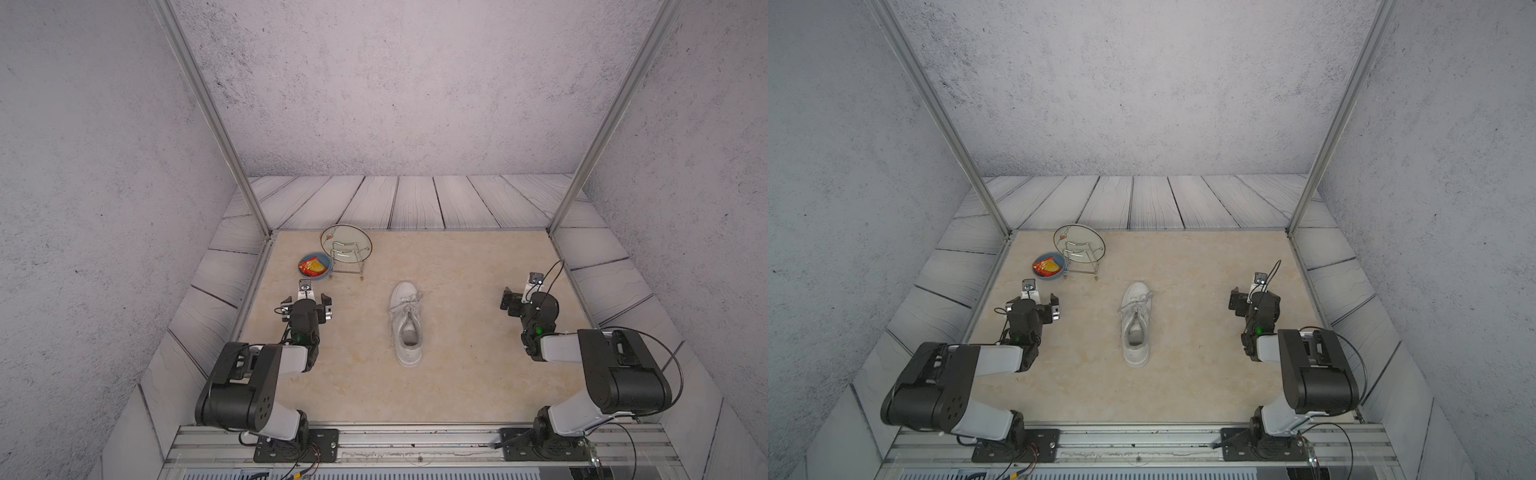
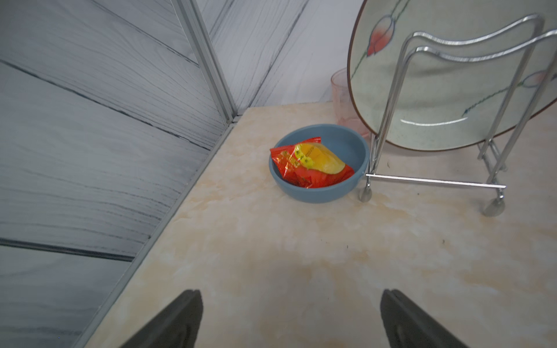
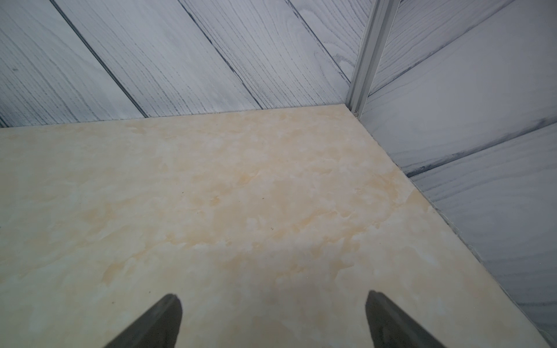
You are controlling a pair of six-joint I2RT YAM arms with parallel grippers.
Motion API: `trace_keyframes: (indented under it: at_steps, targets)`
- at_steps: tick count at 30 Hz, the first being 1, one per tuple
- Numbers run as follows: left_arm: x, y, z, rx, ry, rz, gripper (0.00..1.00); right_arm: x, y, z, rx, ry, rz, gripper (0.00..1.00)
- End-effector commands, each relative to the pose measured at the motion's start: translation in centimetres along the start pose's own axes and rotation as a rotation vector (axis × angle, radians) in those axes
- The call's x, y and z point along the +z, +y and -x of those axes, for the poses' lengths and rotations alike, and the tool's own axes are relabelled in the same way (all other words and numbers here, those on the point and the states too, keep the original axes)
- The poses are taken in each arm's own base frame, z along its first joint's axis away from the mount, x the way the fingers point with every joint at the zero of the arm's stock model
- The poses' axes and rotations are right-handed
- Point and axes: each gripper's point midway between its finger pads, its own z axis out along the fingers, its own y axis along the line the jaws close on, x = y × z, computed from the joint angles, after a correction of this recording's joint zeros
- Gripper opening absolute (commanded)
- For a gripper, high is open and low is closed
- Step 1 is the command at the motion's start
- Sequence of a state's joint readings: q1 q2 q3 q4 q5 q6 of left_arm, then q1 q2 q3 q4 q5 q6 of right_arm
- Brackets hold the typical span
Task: Tie the shoes
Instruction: Reset both arms
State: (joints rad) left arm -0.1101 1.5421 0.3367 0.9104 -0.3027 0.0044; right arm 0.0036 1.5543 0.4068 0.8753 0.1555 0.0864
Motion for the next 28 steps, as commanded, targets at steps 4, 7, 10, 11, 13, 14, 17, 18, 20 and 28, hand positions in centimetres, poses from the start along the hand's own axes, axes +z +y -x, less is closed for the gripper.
trace_keyframes:
  at_steps: [4,7,10,11,13,14,17,18,20,28]
  targets:
    - [2.0,0.8,2.3,-0.069,-0.002,-0.031,0.99,0.0,0.3,-0.2,0.001,-0.003,0.015,1.00]
    - [2.0,1.1,2.2,-0.087,0.032,-0.048,0.99,0.0,0.3,-0.2,0.001,-0.004,0.017,1.00]
    - [1.9,1.0,2.1,-0.086,0.034,-0.051,0.99,0.0,0.4,-0.2,-0.003,-0.004,0.021,1.00]
    - [2.0,1.1,2.2,-0.087,0.024,-0.049,0.99,0.0,0.4,-0.2,-0.004,-0.003,0.021,1.00]
    - [1.9,1.1,2.1,-0.086,0.031,-0.049,0.99,0.0,0.4,-0.2,-0.006,-0.003,0.023,0.99]
    - [2.0,1.1,2.2,-0.087,0.026,-0.049,0.99,0.0,0.6,-0.2,-0.007,-0.002,0.030,1.00]
    - [2.0,1.1,2.2,-0.086,0.026,-0.049,0.99,0.1,0.9,-0.3,-0.019,0.006,0.051,0.99]
    - [2.0,1.1,2.2,-0.087,0.029,-0.050,0.99,0.1,0.9,-0.3,-0.020,0.008,0.052,1.00]
    - [2.0,1.1,2.1,-0.086,0.029,-0.050,0.99,0.2,1.0,-0.3,-0.021,0.008,0.055,1.00]
    - [2.0,1.1,2.1,-0.087,0.029,-0.048,0.99,0.2,1.1,-0.3,-0.024,0.010,0.057,1.00]
